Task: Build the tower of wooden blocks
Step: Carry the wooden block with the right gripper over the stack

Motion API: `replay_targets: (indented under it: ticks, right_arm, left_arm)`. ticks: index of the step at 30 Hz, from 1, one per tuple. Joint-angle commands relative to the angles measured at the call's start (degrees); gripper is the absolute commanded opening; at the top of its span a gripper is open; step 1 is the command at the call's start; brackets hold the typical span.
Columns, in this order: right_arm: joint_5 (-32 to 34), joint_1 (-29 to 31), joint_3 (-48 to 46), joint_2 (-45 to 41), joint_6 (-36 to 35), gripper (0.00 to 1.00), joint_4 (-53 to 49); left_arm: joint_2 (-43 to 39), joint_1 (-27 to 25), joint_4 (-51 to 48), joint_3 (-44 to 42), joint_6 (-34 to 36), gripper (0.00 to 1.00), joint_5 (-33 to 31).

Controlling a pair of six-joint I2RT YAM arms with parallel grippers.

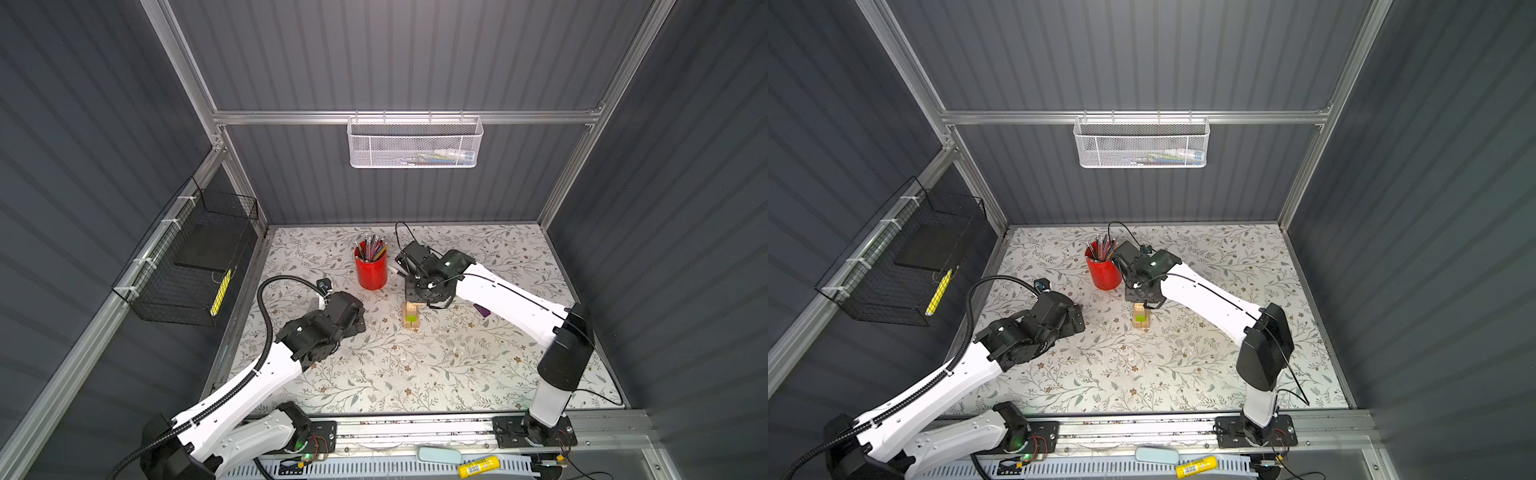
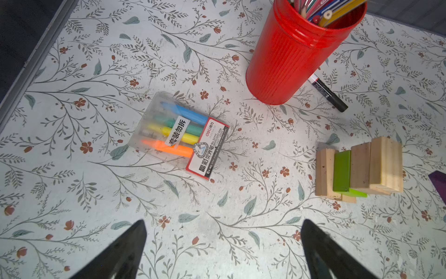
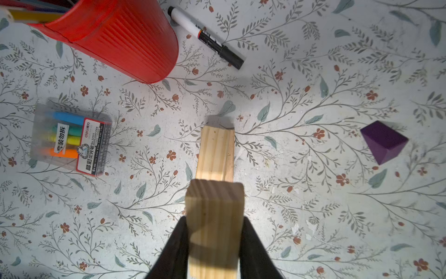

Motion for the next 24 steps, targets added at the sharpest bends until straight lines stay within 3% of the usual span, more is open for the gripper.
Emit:
replay_targets:
  ticks: [1,24]
  right_arm:
    - [-1.15,-0.06,4.15,3.55,1.16,0.28,-2.62]
    - [-3.1,-2.87,6.97,10.76,2.64,0.31,-2.15]
  left_arm:
    - [1.21,0.22,1.86,-0.61,0.25,0.99,0.03]
    - [4.24,0.22,2.6,-1.02,-0.53,1.0,0.64]
